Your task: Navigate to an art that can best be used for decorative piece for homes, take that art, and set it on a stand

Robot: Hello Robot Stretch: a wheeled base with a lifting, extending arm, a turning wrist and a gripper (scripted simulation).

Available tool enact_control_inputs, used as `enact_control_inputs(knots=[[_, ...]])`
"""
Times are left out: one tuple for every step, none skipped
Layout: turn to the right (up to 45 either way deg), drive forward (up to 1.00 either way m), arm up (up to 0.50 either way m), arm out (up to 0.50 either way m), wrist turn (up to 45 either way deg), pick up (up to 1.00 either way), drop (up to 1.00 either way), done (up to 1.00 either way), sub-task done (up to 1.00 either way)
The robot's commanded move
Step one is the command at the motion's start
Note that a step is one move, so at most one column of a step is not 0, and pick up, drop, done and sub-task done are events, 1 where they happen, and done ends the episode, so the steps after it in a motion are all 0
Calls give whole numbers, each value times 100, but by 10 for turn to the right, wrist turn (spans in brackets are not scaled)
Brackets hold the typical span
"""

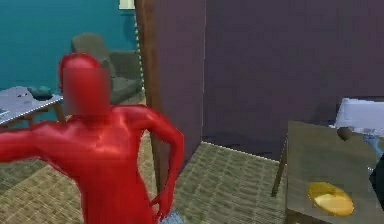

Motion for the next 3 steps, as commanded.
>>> enact_control_inputs(knots=[[-180, 0, 0, 0, 0, 0, 0, 0, 0], [0, 85, 0, 0, 0, 0, 0, 0, 0], [-450, 0, 0, 0, 0, 0, 0, 0, 0]])
